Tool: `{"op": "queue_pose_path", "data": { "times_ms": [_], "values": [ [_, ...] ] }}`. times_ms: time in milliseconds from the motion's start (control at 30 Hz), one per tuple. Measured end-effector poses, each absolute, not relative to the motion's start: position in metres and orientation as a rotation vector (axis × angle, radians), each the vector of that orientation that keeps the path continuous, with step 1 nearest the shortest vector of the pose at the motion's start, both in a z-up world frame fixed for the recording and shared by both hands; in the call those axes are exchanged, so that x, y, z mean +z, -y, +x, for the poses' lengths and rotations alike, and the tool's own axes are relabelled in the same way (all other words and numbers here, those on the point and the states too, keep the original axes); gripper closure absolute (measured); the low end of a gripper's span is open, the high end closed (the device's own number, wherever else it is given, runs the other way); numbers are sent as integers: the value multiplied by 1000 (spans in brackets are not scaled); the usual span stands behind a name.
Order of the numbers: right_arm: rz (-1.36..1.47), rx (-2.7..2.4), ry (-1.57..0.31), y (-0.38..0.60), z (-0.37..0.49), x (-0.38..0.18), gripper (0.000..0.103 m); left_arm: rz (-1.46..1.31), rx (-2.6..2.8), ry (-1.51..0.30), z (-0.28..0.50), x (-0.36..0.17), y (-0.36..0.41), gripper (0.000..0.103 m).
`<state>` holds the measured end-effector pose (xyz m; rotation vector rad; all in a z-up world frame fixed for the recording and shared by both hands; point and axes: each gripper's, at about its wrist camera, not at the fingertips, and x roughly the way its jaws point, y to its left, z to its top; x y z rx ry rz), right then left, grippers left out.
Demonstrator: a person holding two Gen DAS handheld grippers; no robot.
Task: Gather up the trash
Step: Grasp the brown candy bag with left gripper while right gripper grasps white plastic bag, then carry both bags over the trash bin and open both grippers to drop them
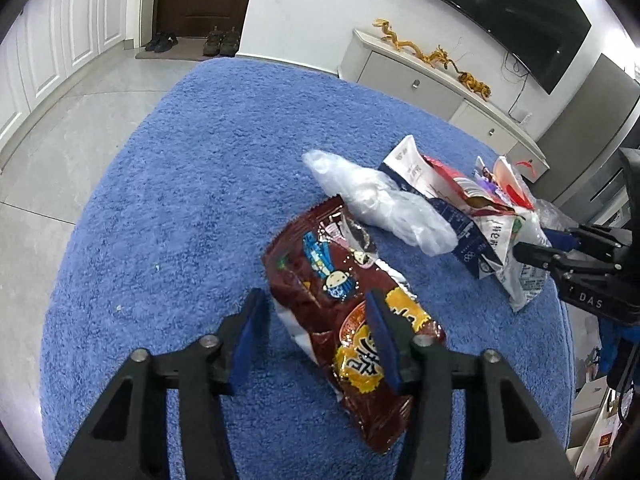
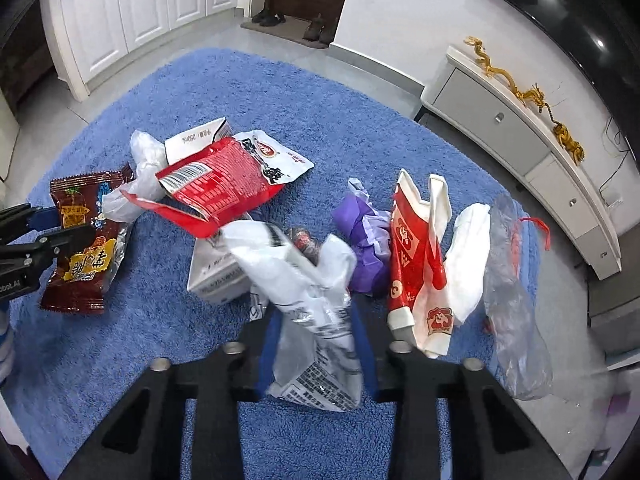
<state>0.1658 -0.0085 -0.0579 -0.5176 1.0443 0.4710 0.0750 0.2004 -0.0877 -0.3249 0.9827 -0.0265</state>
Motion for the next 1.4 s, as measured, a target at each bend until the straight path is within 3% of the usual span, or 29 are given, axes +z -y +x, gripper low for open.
{"op": "queue_pose_path", "data": {
  "times_ms": [100, 200, 367, 633, 900, 1400],
  "values": [
    [-550, 456, -1044, 8, 161, -57, 85, -338, -25, -979, 78, -88, -201, 81],
    [-564, 452, -1042, 9, 151, -54, 93, -366, -36, -969, 77, -89, -202, 90],
    [-570, 437, -1028, 17, 132, -43, 94, -415, -52, -944, 64, -85, -205, 100],
    [-540, 399, -1016, 48, 96, -25, 94, -430, -152, -905, 34, -59, -187, 101],
    [-529, 259, -1022, 105, 78, -9, 94, -393, -311, -884, 35, -30, -120, 101],
    [-373, -102, -1152, 290, 72, -22, 94, -162, -649, -1000, 99, -25, 125, 101]
  ]
}}
